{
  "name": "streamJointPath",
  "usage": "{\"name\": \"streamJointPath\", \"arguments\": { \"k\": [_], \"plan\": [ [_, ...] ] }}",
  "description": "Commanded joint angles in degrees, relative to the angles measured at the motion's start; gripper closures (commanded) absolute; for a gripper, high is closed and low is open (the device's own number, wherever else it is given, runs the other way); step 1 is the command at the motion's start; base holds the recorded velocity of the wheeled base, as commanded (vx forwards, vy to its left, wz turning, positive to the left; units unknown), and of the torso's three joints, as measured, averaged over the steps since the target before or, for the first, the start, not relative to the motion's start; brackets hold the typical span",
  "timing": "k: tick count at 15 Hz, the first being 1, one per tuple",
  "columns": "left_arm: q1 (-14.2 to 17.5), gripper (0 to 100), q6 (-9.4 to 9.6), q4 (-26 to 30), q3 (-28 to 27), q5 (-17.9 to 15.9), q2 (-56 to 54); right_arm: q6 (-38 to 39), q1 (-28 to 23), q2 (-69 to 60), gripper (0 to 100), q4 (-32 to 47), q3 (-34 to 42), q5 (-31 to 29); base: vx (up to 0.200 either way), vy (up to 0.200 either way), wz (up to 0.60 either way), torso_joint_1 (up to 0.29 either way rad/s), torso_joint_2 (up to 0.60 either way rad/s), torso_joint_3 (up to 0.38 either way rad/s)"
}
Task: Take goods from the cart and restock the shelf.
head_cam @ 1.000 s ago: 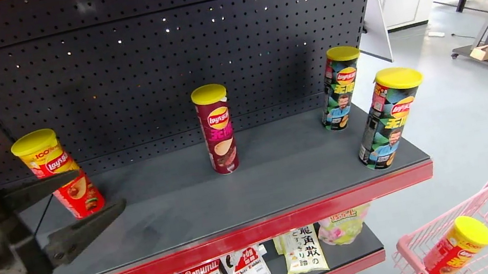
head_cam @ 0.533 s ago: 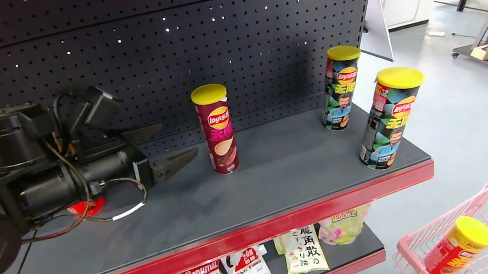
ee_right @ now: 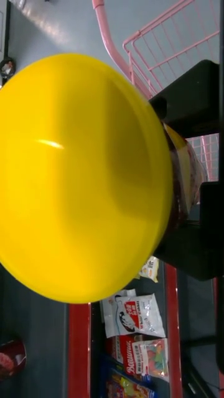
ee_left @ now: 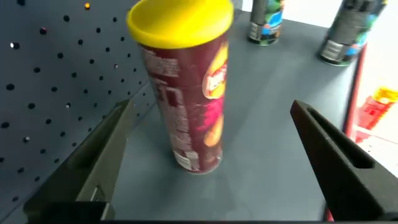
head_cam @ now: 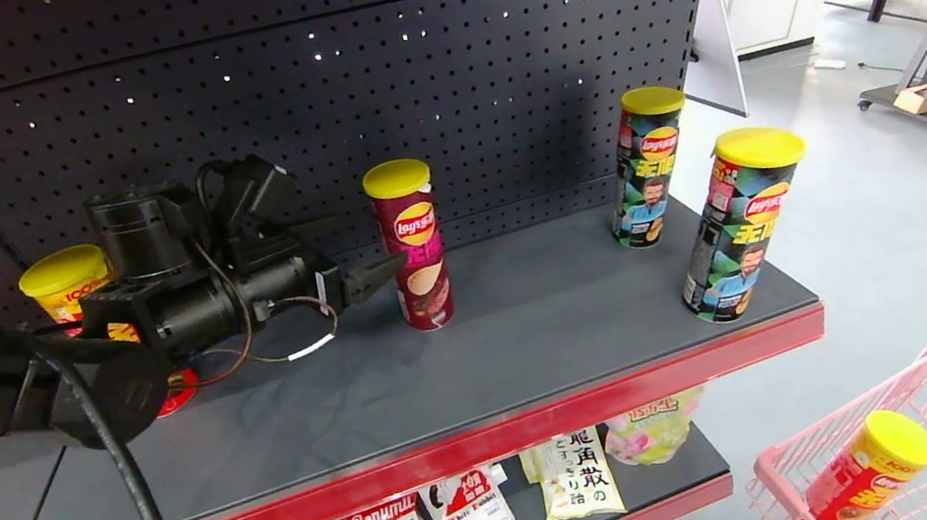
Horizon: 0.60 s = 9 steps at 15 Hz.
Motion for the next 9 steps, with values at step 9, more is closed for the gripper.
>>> {"name": "streamJointPath", "arguments": {
  "k": [9],
  "plan": [
    [-1.2,0,-0.56,-0.1,-9.4,1.2,8.0,0.0,-0.1,0.6,100,0.1,0.1,-0.1,0.000,0.000,0.00,0.000,0.00,0.000]
  ]
}}
